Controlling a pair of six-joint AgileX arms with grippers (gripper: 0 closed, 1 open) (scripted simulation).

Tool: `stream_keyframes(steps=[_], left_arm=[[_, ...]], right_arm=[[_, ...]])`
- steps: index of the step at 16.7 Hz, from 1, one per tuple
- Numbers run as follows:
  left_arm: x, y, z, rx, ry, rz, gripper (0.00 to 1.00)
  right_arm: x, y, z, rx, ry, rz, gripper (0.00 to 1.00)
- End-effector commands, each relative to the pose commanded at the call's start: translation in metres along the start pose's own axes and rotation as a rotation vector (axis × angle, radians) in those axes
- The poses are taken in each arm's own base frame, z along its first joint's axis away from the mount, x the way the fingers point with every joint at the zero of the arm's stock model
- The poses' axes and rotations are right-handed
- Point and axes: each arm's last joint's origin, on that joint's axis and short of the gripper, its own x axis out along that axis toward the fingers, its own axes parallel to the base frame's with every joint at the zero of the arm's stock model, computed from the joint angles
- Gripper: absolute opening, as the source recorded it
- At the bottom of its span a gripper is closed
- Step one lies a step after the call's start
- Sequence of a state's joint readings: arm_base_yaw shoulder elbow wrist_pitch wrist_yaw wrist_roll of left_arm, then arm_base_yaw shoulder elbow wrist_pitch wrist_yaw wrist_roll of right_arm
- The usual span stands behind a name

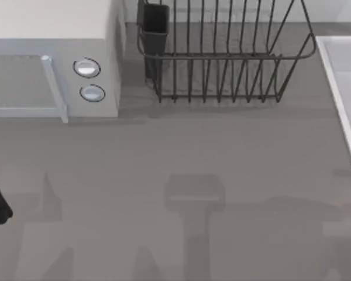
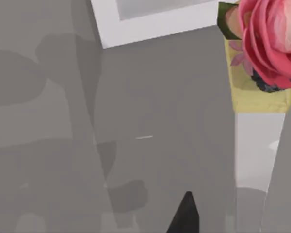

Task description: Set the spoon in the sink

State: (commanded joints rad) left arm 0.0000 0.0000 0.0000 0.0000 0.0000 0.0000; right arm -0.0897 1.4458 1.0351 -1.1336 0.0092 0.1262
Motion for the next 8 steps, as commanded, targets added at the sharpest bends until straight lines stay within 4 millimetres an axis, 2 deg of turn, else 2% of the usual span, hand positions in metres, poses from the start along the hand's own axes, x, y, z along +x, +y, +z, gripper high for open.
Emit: stream_keyframes(steps=[3,8], left_arm=[[0.000,0.000,0.000,0.000,0.000,0.000,1.00],[0.000,0.000,0.000,0.000,0.000,0.000,1.00]], right_arm=[[-0.008,0.003,0.039,0.003,0.042,-0.008,0.00],[-0.022,0.011,0.132,-0.001,0.061,-0.016,0.00]])
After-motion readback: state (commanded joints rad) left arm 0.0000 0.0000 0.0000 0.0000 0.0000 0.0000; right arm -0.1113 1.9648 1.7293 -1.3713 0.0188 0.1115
